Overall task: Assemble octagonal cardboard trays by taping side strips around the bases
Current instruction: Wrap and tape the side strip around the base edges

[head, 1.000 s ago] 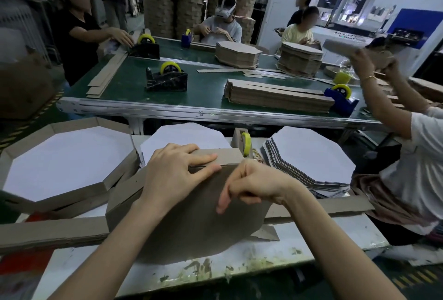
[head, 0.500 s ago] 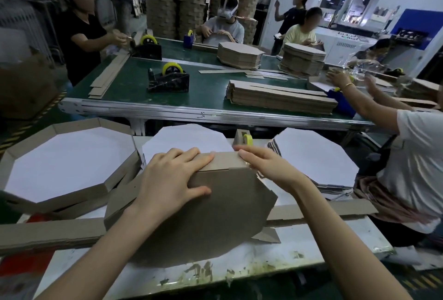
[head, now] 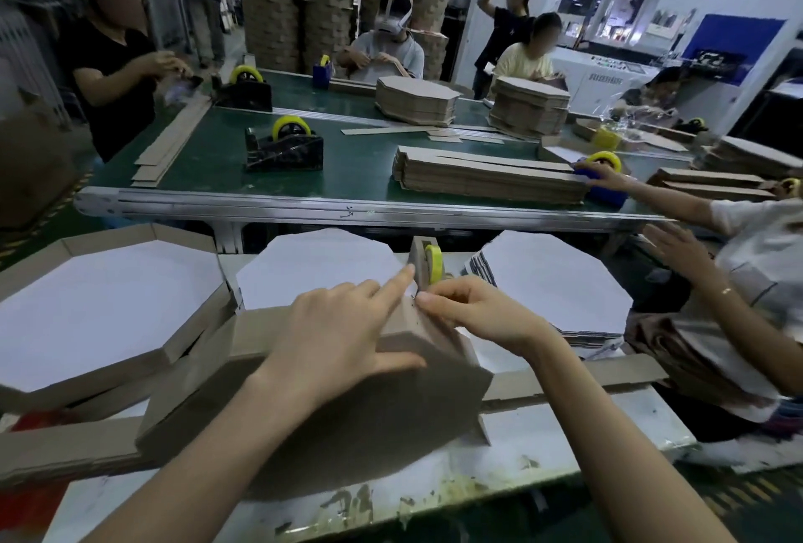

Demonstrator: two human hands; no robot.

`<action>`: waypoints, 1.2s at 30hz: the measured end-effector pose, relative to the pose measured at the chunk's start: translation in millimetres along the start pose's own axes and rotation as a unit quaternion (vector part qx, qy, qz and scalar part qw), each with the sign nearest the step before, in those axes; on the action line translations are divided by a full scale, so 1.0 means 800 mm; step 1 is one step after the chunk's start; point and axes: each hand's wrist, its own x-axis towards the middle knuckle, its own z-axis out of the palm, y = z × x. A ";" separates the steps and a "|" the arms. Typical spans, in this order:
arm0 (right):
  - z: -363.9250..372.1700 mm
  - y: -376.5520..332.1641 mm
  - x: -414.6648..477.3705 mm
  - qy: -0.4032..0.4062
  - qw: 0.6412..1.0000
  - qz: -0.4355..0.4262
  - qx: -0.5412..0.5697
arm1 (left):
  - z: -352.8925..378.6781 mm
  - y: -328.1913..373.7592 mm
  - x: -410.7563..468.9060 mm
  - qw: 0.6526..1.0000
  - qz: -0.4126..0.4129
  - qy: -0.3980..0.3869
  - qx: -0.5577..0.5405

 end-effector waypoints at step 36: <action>0.057 -0.056 0.048 -0.011 0.996 -0.071 -0.052 | 0.006 -0.085 -0.105 0.963 -0.110 0.073 -0.234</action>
